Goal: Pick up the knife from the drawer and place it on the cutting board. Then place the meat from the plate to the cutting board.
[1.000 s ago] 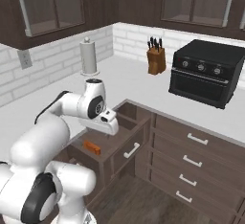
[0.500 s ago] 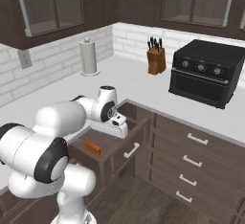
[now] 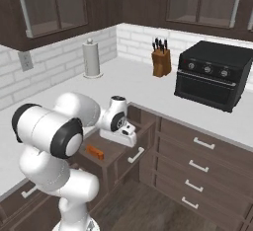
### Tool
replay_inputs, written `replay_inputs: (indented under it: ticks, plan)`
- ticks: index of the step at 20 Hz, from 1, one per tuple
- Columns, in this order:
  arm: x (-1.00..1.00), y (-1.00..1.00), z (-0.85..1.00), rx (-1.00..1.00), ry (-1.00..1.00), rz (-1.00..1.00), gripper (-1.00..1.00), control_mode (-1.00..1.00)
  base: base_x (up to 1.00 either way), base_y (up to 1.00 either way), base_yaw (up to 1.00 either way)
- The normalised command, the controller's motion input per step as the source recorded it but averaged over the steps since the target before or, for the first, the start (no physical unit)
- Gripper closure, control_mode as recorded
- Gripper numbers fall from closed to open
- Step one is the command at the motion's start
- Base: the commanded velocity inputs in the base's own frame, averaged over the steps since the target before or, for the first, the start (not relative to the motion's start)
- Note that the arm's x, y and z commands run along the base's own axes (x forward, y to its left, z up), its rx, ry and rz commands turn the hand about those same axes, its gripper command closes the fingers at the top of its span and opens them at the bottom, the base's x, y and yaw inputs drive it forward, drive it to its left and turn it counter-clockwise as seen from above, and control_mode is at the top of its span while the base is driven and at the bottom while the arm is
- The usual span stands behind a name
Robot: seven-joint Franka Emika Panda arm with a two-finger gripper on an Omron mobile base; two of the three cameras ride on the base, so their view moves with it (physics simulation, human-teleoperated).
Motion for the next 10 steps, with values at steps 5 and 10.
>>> replay_inputs:
  ticks: [5, 10]
  plan:
    - [0.37, -0.05, -0.32, 0.0, 0.03, 0.0, -1.0, -1.0, 0.0, 0.0, 0.0]
    - [0.19, -0.2, -0.26, 0.0, 0.02, 0.0, -1.0, -1.0, 0.0, 0.0, 0.0]
